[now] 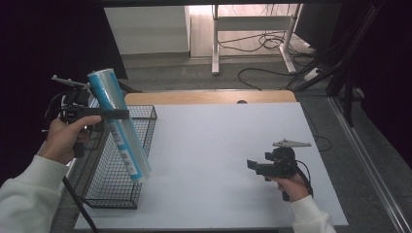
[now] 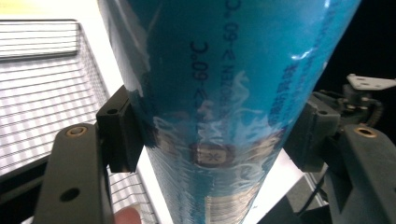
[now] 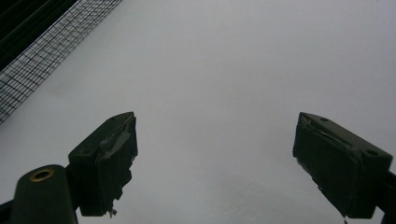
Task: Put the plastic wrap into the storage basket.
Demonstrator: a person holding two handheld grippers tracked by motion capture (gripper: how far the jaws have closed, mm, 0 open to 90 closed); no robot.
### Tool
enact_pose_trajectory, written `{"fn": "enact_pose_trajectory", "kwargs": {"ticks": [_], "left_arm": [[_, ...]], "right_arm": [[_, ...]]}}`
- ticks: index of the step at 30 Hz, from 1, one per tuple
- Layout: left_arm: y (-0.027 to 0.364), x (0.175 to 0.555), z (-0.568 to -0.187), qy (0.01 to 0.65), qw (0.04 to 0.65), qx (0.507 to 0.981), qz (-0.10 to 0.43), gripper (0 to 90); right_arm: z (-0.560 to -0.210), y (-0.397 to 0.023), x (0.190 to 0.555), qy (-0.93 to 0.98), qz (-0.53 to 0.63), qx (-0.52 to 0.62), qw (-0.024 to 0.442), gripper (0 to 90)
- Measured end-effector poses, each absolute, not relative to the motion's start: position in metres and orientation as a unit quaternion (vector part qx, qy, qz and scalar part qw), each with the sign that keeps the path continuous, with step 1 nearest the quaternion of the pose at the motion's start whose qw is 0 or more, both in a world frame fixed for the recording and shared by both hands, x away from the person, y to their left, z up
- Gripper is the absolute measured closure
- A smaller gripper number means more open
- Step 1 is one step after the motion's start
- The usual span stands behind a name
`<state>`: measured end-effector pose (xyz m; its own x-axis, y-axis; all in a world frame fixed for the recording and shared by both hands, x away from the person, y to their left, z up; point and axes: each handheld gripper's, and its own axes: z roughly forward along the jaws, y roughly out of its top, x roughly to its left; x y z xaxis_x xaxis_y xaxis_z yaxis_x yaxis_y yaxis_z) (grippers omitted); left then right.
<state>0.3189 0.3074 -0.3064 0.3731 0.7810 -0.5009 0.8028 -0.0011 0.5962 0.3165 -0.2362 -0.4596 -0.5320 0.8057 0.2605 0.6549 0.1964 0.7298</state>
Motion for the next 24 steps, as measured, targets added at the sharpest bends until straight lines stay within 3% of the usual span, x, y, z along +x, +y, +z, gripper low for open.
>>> {"fn": "enact_pose_trajectory", "kwargs": {"ticks": [24], "left_arm": [[0.354, 0.324, -0.346, 0.615, 0.381, 0.691, 0.007, 32.1]], "right_arm": [[-0.462, -0.236, 0.317, 0.770, 0.414, 0.476, 0.095, 14.0]]}}
